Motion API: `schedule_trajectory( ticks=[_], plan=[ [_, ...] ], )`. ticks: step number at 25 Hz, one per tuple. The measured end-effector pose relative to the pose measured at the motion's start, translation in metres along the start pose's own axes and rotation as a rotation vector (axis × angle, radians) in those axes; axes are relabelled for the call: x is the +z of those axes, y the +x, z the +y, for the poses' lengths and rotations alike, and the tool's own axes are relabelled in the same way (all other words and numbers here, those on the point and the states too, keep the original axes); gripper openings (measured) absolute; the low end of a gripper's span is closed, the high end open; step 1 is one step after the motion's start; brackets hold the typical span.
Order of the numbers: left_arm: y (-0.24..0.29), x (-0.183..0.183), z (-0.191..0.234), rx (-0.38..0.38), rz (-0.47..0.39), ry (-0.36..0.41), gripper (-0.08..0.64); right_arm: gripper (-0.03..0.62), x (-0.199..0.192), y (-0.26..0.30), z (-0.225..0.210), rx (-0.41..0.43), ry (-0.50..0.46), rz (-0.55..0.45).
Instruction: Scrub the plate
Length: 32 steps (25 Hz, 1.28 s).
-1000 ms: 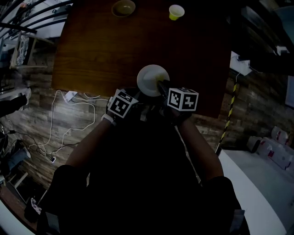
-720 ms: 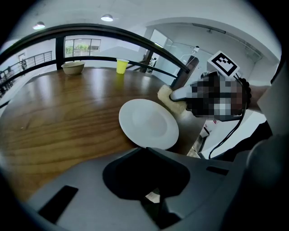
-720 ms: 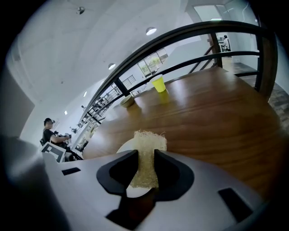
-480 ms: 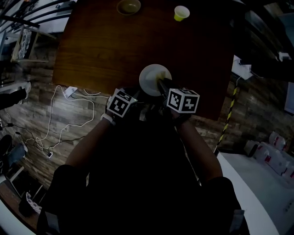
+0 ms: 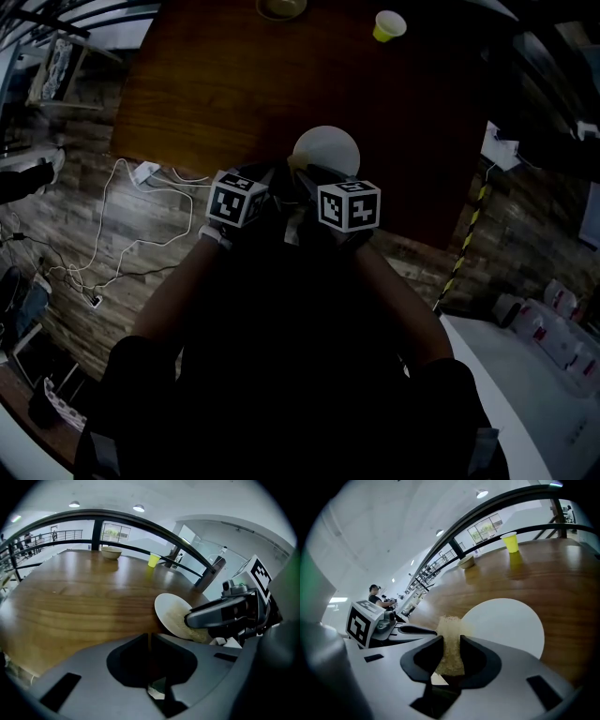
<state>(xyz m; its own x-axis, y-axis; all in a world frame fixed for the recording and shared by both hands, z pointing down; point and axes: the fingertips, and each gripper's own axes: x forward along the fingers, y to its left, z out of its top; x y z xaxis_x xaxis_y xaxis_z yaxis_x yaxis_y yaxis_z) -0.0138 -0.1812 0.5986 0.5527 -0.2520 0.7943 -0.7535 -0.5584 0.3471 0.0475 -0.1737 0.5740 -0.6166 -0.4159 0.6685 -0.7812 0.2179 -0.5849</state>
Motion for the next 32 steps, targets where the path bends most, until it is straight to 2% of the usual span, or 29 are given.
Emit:
schedule_trajectory(
  ticks=[7, 15, 18, 22, 26, 29, 32],
  plan=[
    [0.01, 0.018, -0.018, -0.028, -0.003, 0.072, 0.034, 0.12, 0.002, -0.039, -0.048, -0.09, 0.076, -0.079],
    [0.029, 0.03, -0.043, -0.066, 0.033, 0.165, 0.034, 0.12, 0.006, -0.08, -0.079, -0.181, 0.17, -0.178],
    [0.035, 0.03, -0.046, -0.068, 0.043, 0.172, 0.034, 0.12, 0.01, -0.078, -0.067, -0.15, 0.168, -0.187],
    [0.038, 0.029, -0.049, -0.077, 0.036, 0.168, 0.034, 0.12, -0.002, -0.054, -0.033, -0.054, 0.1, -0.125],
    [0.038, 0.03, -0.049, -0.085, 0.037, 0.165, 0.034, 0.12, -0.02, -0.035, -0.015, 0.013, 0.123, -0.073],
    [0.038, 0.03, -0.047, -0.081, 0.032, 0.163, 0.034, 0.12, -0.024, -0.033, -0.016, 0.027, 0.137, -0.068],
    [0.038, 0.03, -0.045, -0.079, 0.034, 0.164, 0.034, 0.12, -0.021, -0.041, -0.028, -0.001, 0.146, -0.081]
  ],
)
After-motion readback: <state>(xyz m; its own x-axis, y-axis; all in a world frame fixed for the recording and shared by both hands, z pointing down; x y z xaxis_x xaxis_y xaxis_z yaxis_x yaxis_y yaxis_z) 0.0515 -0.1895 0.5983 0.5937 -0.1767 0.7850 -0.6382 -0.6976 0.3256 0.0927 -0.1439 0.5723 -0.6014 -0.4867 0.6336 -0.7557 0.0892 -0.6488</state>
